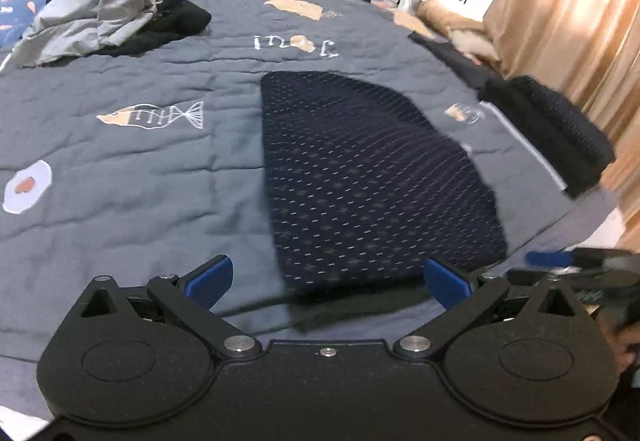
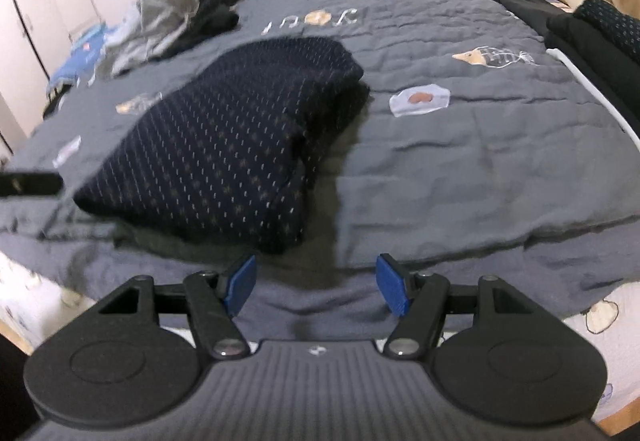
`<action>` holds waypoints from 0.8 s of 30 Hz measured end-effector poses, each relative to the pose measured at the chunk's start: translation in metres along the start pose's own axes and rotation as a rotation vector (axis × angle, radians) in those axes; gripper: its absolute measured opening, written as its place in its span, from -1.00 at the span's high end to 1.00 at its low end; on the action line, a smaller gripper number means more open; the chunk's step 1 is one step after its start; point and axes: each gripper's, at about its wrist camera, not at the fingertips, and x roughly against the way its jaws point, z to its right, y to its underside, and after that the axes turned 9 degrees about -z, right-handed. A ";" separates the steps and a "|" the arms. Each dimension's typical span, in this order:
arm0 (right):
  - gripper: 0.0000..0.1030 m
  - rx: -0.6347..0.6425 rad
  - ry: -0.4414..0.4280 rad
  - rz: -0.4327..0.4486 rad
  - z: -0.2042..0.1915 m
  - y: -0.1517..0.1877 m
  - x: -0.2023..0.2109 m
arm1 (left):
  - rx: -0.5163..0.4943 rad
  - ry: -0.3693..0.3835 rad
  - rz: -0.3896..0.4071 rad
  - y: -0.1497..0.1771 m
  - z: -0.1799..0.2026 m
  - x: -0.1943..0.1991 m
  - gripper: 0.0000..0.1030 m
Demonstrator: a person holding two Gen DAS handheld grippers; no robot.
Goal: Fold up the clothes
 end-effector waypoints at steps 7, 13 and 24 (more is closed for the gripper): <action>-0.20 0.101 0.033 0.002 -0.016 -0.003 -0.022 | -0.088 0.043 -0.026 0.005 0.023 -0.005 -0.99; -0.20 0.215 0.062 0.058 -0.028 -0.003 -0.028 | -0.142 0.107 -0.050 0.012 0.034 -0.006 -0.99; 0.75 0.263 0.035 0.086 -0.032 -0.010 -0.047 | -0.098 0.088 -0.055 0.009 0.028 -0.007 -0.99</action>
